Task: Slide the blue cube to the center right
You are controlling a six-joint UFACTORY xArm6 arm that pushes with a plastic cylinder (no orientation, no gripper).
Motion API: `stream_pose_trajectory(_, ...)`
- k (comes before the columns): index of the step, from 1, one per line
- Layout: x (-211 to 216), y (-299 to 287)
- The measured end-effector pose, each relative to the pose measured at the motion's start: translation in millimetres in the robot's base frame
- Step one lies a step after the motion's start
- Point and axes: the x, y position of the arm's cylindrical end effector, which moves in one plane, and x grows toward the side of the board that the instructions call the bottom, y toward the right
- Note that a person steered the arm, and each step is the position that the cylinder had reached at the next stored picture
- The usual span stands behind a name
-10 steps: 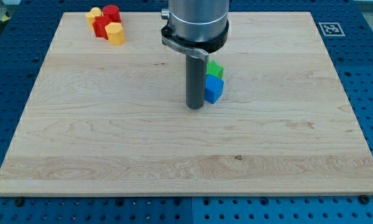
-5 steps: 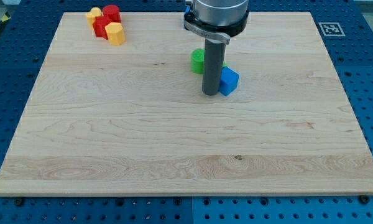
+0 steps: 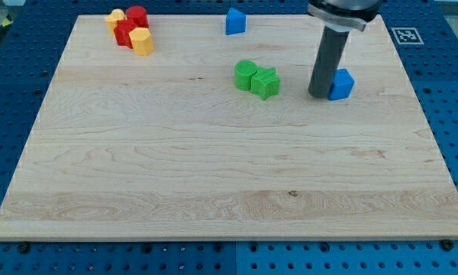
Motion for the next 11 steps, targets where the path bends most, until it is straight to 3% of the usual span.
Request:
stream_pose_trajectory(6,-38,23)
stream_pose_trajectory(11,-26,59)
